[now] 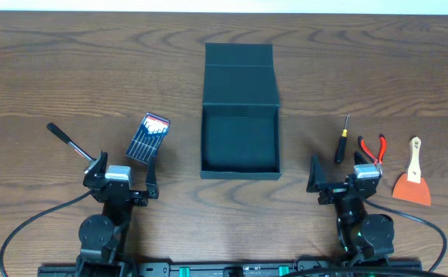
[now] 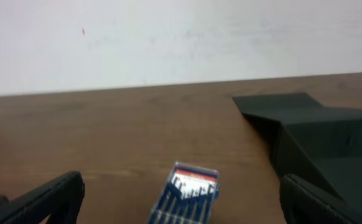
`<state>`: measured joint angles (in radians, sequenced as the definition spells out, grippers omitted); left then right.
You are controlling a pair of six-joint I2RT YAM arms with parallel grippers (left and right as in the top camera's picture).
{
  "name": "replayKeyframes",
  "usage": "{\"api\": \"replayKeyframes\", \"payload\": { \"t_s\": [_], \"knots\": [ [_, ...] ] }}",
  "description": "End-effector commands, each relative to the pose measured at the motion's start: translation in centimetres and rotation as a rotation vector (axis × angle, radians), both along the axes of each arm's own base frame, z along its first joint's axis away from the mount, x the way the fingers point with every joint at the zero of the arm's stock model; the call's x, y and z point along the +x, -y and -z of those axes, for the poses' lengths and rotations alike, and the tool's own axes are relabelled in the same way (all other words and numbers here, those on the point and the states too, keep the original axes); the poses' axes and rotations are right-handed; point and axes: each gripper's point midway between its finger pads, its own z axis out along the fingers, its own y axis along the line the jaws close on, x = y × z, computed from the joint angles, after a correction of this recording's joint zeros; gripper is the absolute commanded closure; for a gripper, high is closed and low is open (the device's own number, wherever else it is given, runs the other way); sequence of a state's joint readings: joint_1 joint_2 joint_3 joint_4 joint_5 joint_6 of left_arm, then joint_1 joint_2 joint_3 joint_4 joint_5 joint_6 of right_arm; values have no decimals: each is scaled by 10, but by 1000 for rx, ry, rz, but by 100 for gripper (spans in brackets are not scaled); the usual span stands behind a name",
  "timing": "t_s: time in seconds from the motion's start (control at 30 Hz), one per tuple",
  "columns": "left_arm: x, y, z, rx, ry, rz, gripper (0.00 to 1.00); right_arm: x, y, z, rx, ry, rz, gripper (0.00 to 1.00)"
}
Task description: Pack container
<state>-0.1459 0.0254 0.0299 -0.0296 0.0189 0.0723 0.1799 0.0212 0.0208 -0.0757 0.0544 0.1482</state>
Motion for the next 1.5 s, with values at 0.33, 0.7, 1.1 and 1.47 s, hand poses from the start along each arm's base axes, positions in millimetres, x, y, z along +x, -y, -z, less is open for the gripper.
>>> {"api": "replayKeyframes", "payload": {
  "t_s": [0.33, 0.7, 1.1, 1.47],
  "knots": [
    [28, 5, -91, -64, -351, -27, 2, 18, -2, -49, 67, -332, 6, 1],
    [46, 24, -71, -39, -849, 32, 2, 32, 35, -65, -74, -1018, 218, 1],
    [44, 14, -61, -2, -891, -21, 2, 86, 48, -21, 45, -1127, 400, 1],
    [46, 7, -61, 20, -884, -59, 1, 113, 64, 63, 56, -1307, 478, 1]
  ]
}}
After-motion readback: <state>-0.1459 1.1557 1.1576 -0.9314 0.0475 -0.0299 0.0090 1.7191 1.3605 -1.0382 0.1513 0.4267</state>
